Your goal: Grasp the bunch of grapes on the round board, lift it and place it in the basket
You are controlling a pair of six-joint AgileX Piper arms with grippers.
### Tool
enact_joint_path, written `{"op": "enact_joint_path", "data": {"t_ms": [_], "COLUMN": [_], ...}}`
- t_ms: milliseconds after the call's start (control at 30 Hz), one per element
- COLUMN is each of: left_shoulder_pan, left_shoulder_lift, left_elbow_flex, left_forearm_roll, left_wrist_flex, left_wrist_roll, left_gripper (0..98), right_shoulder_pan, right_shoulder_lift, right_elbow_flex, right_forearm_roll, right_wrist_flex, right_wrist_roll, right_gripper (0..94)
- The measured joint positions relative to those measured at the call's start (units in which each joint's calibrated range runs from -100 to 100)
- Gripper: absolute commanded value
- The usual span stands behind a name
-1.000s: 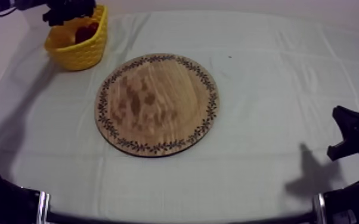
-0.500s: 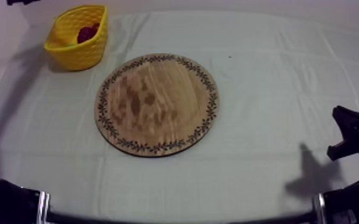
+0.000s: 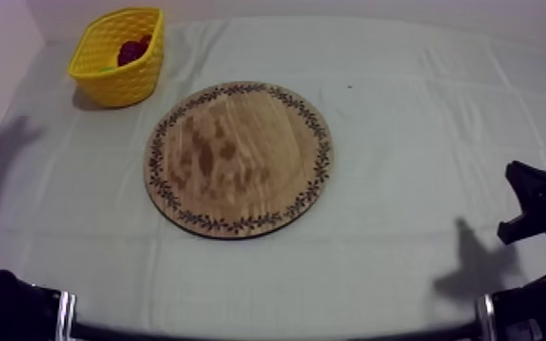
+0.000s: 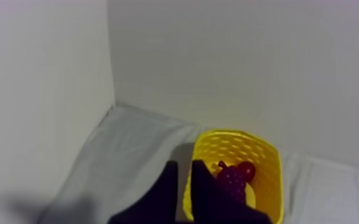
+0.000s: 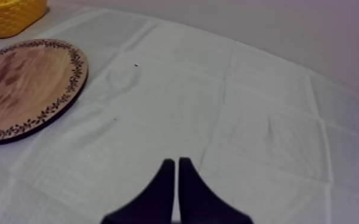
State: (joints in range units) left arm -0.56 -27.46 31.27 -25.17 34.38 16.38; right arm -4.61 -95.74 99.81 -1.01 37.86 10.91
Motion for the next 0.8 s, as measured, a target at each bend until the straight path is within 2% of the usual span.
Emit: {"op": "enact_joint_path", "data": {"t_ms": [133, 233, 333, 433, 533, 667, 733, 800], "left_shoulder_pan": [-1.2, -1.6, -2.2, -2.9, -3.8, -3.8, -3.3, -2.7], "left_shoulder_lift": [-9.9, -17.0, -24.1, -30.5, -36.8, -46.1, -50.0, -53.9], "left_elbow_flex": [7.6, 12.8, 18.1, 24.4, 32.6, 44.5, 49.9, 55.5], "left_forearm_roll": [0.53, 1.07, 3.58, 7.27, 10.4, 14.63, 15.95, 16.45], "left_wrist_flex": [-1.0, -1.4, -3.2, -6.4, -11.1, -17.5, -19.6, -20.6], "left_wrist_roll": [-1.4, -0.7, -0.5, -1.8, -4.6, -10.3, -13.0, -15.1], "left_gripper": [0.5, 0.2, 0.1, 0.0, 0.0, 0.0, 0.0, 0.0], "right_shoulder_pan": [0.0, 0.0, 0.0, 0.0, 0.0, 0.0, 0.0, 0.0], "right_shoulder_lift": [0.0, 0.0, 0.0, 0.0, 0.0, 0.0, 0.0, 0.0], "right_elbow_flex": [0.0, 0.0, 0.0, 0.0, 0.0, 0.0, 0.0, 0.0], "right_forearm_roll": [0.0, 0.0, 0.0, 0.0, 0.0, 0.0, 0.0, 0.0], "right_wrist_flex": [0.0, 0.0, 0.0, 0.0, 0.0, 0.0, 0.0, 0.0], "right_wrist_roll": [0.0, 0.0, 0.0, 0.0, 0.0, 0.0, 0.0, 0.0], "right_gripper": [0.4, 0.4, 0.4, 0.4, 0.4, 0.4, 0.4, 0.4]}}
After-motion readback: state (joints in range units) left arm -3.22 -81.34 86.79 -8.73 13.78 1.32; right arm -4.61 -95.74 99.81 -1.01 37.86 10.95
